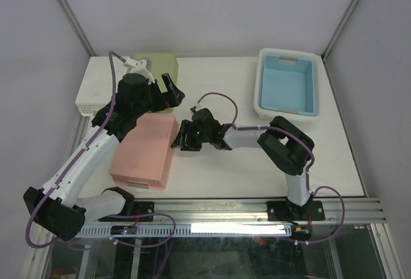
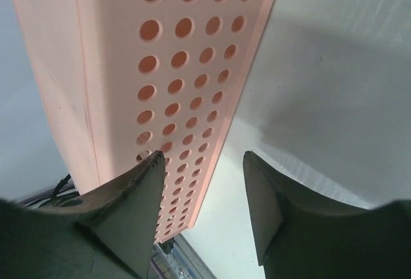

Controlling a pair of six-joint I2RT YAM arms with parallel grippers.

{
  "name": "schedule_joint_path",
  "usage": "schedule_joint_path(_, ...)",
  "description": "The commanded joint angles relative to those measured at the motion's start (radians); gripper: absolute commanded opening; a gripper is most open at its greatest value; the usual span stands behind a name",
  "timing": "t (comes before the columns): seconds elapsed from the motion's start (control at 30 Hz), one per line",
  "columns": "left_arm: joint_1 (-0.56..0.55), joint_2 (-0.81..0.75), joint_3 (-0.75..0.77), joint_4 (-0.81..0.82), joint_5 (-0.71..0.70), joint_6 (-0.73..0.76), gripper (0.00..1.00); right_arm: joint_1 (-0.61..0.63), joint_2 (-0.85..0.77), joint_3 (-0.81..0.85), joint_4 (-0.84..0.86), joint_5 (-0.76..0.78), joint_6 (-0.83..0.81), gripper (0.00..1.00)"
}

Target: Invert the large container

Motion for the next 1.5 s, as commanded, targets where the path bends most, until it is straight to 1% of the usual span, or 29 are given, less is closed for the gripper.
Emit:
schedule_joint_path(0.0,-0.009,-0.030,0.002,0.047,0.008,0.013,0.99,-0.020,-0.023,0.038,0.002,0.000,-0.041,0.55)
schedule_joint_path(0.2,-0.008,-0.015,0.006,0.047,0.020,0.013,0.99,-0.078,-0.072,-0.019,0.026,0.017,-0.029,0.55)
schedule_joint_path(0.33,-0.009,-0.014,0.008,0.047,0.024,0.013,0.99,-0.066,-0.036,0.015,0.037,-0.009,-0.006,0.55)
schedule_joint_path(0.43,-0.009,-0.020,0.004,0.047,0.020,0.011,0.99,-0.029,0.022,0.075,0.061,-0.025,0.023,0.55)
schedule_joint_path(0.57,-0.008,-0.037,0.004,0.043,0.015,0.008,0.99,0.041,0.126,0.223,0.091,-0.058,0.060,0.55)
schedule_joint_path(0.7,-0.009,-0.061,0.009,0.028,0.003,0.007,0.99,0.066,0.209,0.312,0.126,-0.113,0.095,0.55)
schedule_joint_path(0.87,-0.009,-0.068,0.003,0.017,-0.007,0.007,0.99,0.059,0.201,0.281,0.153,-0.111,0.105,0.55)
schedule_joint_path(0.97,-0.009,-0.058,0.003,0.017,-0.001,0.006,0.99,0.057,0.176,0.227,0.177,-0.110,0.112,0.56)
schedule_joint_path(1.1,-0.009,-0.054,0.011,0.017,0.008,0.005,0.99,0.062,0.149,0.131,0.249,-0.110,0.155,0.55)
schedule_joint_path(1.2,-0.009,-0.056,0.022,0.017,0.012,0.003,0.99,0.079,0.169,0.129,0.281,-0.110,0.182,0.54)
schedule_joint_path(1.27,-0.009,-0.061,0.026,0.016,0.014,0.001,0.99,0.094,0.201,0.175,0.291,-0.127,0.189,0.51)
schedule_joint_path(1.4,-0.009,-0.069,0.029,0.008,0.011,-0.005,0.99,0.127,0.296,0.310,0.297,-0.144,0.202,0.31)
schedule_joint_path(1.47,-0.009,-0.078,0.029,0.003,0.013,-0.010,0.99,0.140,0.360,0.392,0.295,-0.159,0.215,0.24)
